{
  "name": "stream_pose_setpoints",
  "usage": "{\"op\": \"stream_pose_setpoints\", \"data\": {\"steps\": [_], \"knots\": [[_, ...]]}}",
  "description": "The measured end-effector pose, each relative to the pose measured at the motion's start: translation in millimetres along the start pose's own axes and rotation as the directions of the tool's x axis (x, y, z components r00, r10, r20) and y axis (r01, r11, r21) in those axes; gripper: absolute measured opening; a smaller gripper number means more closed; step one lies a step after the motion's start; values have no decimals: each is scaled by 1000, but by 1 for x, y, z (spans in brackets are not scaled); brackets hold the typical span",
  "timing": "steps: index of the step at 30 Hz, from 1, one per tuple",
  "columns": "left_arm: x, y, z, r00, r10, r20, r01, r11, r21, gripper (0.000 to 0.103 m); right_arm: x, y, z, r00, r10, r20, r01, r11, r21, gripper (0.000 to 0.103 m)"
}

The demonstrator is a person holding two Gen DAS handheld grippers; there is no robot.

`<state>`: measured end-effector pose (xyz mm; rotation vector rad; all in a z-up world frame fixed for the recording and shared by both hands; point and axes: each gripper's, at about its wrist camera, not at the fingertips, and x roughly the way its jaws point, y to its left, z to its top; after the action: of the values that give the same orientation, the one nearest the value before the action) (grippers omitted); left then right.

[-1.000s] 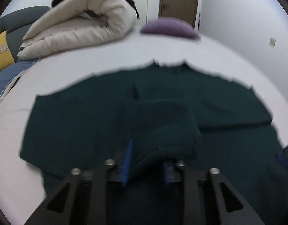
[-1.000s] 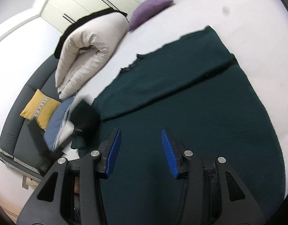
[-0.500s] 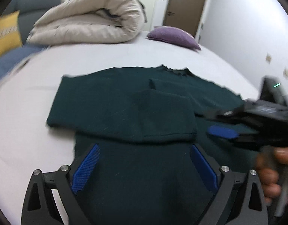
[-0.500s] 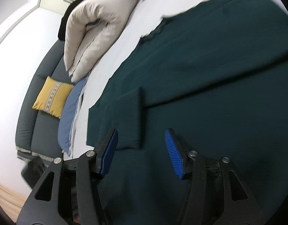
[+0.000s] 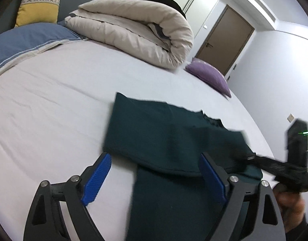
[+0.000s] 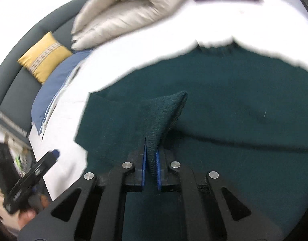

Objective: Fold small clothes

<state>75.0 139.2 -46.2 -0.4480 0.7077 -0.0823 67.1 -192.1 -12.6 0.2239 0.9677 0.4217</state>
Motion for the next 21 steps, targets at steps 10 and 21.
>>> {"op": "stream_pose_setpoints", "data": {"steps": [10,21], "knots": [[28,6,26,997,78,16,-78,997,-6,89,-26,-81,48,992,-117,49,115,992,44,6],[102,-8,54,989,121,-82,-117,992,49,63,0,-155,18,996,-84,22,77,975,208,6]]}}
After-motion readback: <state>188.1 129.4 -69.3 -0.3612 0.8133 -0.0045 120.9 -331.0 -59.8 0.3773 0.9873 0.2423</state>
